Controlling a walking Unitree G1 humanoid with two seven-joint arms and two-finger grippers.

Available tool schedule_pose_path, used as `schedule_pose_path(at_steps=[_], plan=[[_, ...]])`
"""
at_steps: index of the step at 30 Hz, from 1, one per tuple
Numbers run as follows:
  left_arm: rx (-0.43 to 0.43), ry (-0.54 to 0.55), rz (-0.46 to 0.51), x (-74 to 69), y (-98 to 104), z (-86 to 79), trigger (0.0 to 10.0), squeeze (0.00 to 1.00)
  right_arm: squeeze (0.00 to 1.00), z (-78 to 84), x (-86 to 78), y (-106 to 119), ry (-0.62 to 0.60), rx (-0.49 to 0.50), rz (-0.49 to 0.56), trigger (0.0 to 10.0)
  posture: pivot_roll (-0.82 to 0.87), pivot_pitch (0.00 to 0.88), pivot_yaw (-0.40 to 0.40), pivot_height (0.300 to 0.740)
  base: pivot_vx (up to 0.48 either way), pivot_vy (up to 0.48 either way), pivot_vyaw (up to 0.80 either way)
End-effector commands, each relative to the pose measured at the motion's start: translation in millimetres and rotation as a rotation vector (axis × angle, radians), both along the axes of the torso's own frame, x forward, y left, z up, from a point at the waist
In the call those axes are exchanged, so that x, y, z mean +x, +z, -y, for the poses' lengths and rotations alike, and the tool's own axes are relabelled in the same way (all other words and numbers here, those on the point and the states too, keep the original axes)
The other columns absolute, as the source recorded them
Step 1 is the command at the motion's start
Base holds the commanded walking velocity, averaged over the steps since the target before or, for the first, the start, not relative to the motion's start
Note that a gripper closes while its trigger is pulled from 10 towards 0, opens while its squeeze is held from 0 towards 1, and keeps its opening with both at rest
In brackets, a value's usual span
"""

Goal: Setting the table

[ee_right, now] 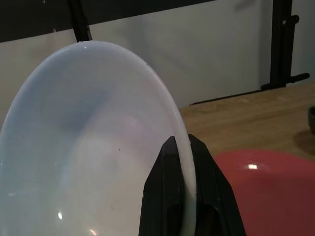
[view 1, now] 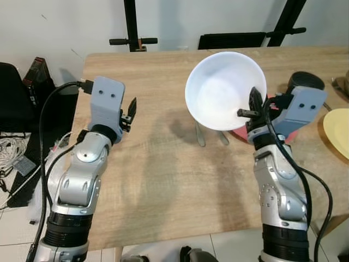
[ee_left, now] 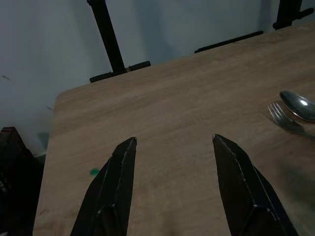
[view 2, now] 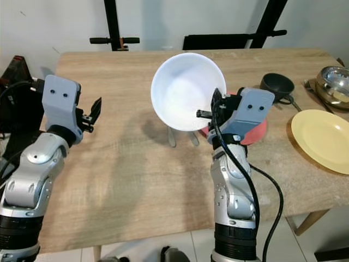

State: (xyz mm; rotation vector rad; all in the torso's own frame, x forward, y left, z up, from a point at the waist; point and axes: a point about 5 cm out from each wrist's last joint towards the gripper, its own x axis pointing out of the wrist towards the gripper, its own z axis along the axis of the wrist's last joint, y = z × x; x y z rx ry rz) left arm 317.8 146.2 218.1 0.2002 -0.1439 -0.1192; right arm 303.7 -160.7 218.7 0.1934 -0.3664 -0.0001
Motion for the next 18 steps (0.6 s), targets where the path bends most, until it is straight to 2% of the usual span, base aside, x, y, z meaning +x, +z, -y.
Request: schedule_pose_path(at_steps=[1,18], plan=[[0.003,-0.01,-0.01,0.4,-4.0,2.1,10.0,0.0,0.0,2.8,-1.6,-3.2,-0.013,-0.003,-0.012,10.0,-0.07,0.045,0.059,0.74,-0.289,0.0,0.0],[-0.005,-0.009,-0.005,0.6,-3.0,2.3,10.0,0.0,0.0,2.5,-1.9,-5.4,-0.013,-0.007,-0.025,10.0,-0.07,0.048,0.058,0.74,-0.311,0.0,0.0]])
